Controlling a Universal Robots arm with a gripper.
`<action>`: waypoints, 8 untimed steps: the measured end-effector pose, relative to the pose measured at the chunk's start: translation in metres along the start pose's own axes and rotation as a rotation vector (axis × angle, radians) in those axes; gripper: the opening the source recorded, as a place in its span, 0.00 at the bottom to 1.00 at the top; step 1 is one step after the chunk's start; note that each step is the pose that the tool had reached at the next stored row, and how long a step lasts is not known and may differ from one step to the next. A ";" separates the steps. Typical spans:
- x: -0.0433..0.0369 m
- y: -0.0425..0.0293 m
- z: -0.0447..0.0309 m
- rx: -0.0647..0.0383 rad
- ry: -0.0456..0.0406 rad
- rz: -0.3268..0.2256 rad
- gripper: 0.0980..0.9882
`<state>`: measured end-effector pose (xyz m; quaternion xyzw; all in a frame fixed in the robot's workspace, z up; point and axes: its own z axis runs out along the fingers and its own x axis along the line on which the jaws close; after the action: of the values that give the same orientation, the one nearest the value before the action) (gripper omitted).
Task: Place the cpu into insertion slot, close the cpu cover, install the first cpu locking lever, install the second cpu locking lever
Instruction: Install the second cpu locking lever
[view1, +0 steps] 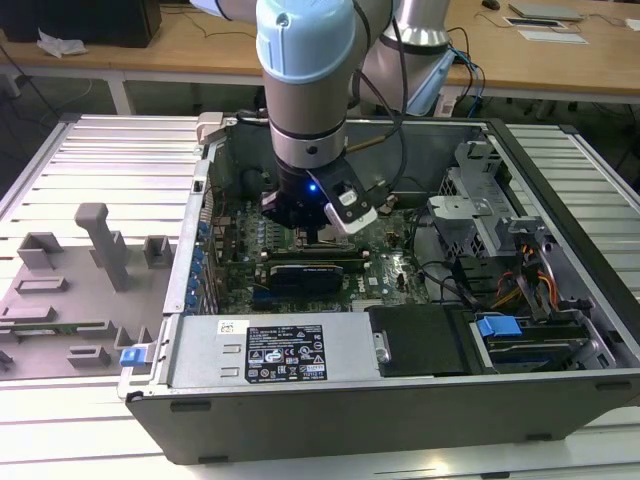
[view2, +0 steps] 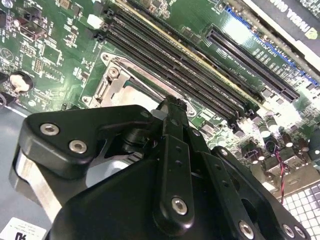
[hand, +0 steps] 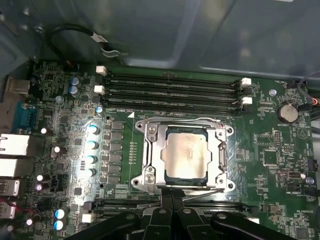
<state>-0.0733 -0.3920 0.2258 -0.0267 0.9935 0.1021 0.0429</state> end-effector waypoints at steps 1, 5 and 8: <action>0.0024 -0.0020 0.0001 -0.008 -0.0006 0.001 0.01; 0.0098 -0.0045 0.0005 -0.021 -0.0013 0.002 0.01; 0.0148 -0.0072 0.0012 -0.037 -0.0024 0.003 0.01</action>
<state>-0.0875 -0.3995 0.2219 -0.0259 0.9914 0.1205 0.0434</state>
